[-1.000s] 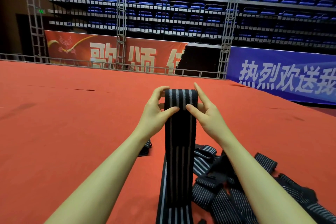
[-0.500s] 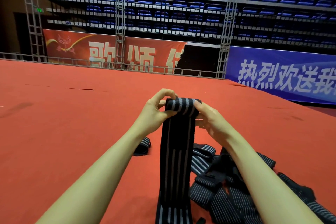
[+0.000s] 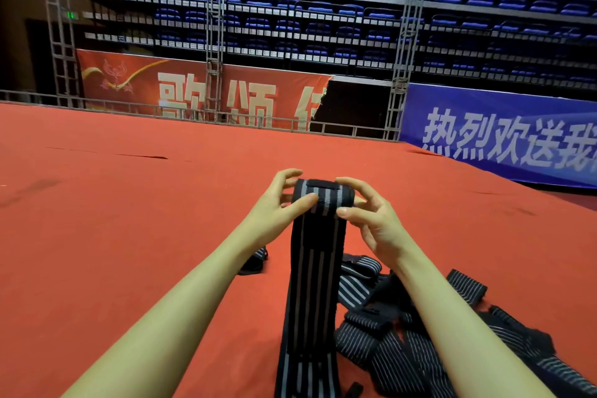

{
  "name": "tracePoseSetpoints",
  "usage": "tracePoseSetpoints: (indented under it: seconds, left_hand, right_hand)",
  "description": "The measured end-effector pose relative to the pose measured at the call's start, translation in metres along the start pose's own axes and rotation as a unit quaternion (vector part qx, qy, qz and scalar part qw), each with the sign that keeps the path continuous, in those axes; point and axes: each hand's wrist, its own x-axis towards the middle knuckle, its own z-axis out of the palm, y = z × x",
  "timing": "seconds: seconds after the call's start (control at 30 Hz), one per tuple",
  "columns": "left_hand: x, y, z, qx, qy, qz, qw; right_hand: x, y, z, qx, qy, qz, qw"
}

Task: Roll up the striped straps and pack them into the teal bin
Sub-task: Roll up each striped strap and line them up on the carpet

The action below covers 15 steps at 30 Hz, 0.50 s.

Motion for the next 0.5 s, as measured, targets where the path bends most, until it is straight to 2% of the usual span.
tracePoseSetpoints:
  seconds: [0.2, 0.37, 0.5]
  left_hand:
    - [-0.007, 0.003, 0.005, -0.038, 0.017, -0.022, 0.999]
    - [-0.013, 0.0, 0.008, -0.075, 0.041, -0.022, 0.996]
    - [-0.014, -0.005, 0.007, -0.023, 0.044, 0.025, 0.998]
  right_hand:
    - [-0.006, 0.0, -0.005, -0.001, 0.011, 0.012, 1.0]
    - [-0.017, 0.006, -0.007, -0.097, -0.004, 0.041, 0.994]
    - [-0.023, 0.014, -0.001, -0.09, -0.006, 0.036, 0.995]
